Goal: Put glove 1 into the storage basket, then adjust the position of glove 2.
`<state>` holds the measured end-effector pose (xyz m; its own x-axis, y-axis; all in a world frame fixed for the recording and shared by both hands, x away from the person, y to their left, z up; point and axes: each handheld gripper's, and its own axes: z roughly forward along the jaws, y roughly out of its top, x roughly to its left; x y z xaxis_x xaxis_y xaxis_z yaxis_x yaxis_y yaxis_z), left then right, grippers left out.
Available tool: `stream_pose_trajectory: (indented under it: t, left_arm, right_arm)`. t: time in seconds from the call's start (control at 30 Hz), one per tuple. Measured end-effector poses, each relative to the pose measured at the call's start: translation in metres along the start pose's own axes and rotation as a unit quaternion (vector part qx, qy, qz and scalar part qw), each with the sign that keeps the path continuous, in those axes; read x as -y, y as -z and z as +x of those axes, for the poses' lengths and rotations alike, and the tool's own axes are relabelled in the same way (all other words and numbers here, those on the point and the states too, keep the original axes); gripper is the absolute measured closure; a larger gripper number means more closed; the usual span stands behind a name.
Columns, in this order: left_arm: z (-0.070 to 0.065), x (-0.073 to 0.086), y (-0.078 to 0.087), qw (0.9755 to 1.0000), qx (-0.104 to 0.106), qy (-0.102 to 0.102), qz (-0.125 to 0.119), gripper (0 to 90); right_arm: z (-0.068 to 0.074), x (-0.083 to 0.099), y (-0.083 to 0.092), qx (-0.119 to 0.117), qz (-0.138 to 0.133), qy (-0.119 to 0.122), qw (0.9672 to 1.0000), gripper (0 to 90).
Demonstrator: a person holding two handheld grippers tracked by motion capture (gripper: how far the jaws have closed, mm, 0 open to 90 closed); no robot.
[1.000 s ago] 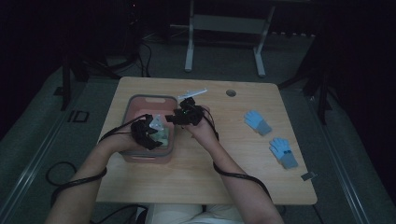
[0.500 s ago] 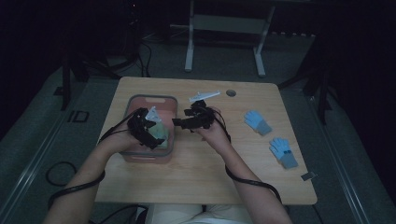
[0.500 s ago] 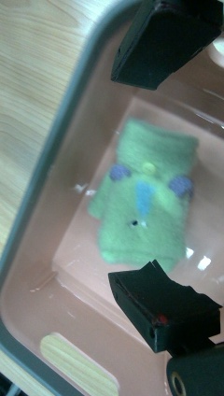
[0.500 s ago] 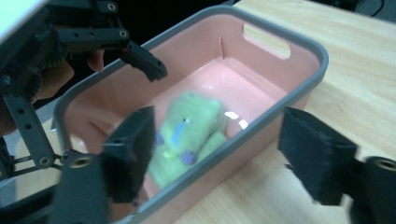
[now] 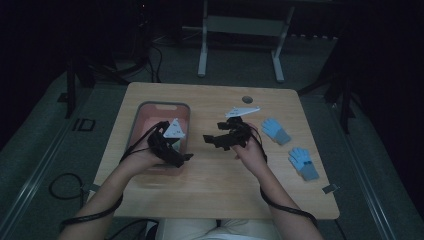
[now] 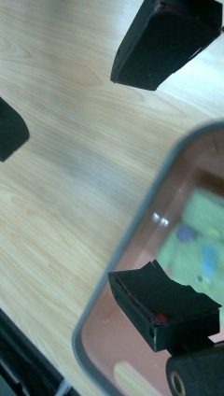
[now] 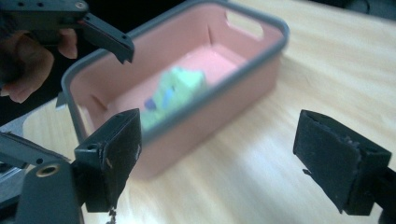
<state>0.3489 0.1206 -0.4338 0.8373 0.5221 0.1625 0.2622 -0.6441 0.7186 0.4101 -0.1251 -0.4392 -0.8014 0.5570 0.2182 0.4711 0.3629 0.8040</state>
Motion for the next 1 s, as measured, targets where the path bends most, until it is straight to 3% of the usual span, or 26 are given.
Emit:
stream_pose_trajectory:
  t: [0.07,0.13,0.2,0.27,0.3,0.33,0.4,0.47,0.6,0.67,0.7,0.77,1.0]
  left_arm:
    - [-0.003,-0.001,-0.001,1.0000,0.005,0.003,-0.005,5.7]
    - [-0.011,-0.005,-0.006,0.9998,0.008,0.008,-0.018,5.7]
    - [-0.017,-0.009,-0.008,0.9996,0.009,0.008,-0.026,5.7]
    - [-0.020,-0.010,-0.009,0.9995,0.012,0.004,-0.028,5.7]
    - [-0.027,-0.013,-0.012,0.9991,0.020,0.003,-0.036,5.7]
    - [-0.031,-0.014,-0.014,0.9989,0.027,0.004,-0.038,5.7]
    - [-0.039,-0.017,-0.018,0.9984,0.035,0.004,-0.045,5.7]
    - [-0.047,-0.019,-0.022,0.9979,0.039,-0.002,-0.052,5.7]
    - [-0.061,-0.020,-0.031,0.9951,0.065,0.009,-0.074,5.7]
    - [-0.065,-0.020,-0.034,0.9945,0.072,0.005,-0.076,5.8]
    - [-0.072,-0.018,-0.039,0.9936,0.086,-0.002,-0.074,5.8]
    - [-0.081,-0.015,-0.047,0.9930,0.094,0.001,-0.072,5.8]
    - [-0.104,0.000,-0.065,0.9932,0.096,-0.006,-0.065,5.7]
  right_arm:
    - [-0.001,0.002,0.005,0.010,-0.002,0.000,0.9999,12.0]
    - [-0.004,0.006,0.015,0.019,-0.022,-0.002,0.9996,12.1]
    - [-0.009,0.013,0.026,0.038,-0.035,0.010,0.9986,16.7]
    - [-0.012,0.015,0.030,0.038,-0.039,0.014,0.9985,21.2]
    - [-0.014,0.018,0.035,0.039,-0.041,0.016,0.9983,27.9]
    - [-0.021,0.022,0.045,0.050,-0.042,0.017,0.9977,43.1]
    - [-0.027,0.026,0.053,0.050,-0.045,0.013,0.9976,49.0]
    - [-0.031,0.031,0.059,0.060,-0.044,0.019,0.9971,49.8]
    - [-0.038,0.040,0.068,0.070,-0.039,0.031,0.9964,51.3]
    - [-0.040,0.042,0.070,0.070,-0.037,0.029,0.9964,52.6]
    - [-0.046,0.048,0.077,0.077,-0.038,0.033,0.9958,54.7]
    - [-0.047,0.051,0.079,0.085,-0.038,0.041,0.9948,56.4]
    - [-0.069,0.068,0.098,0.127,-0.041,0.040,0.9902,57.6]
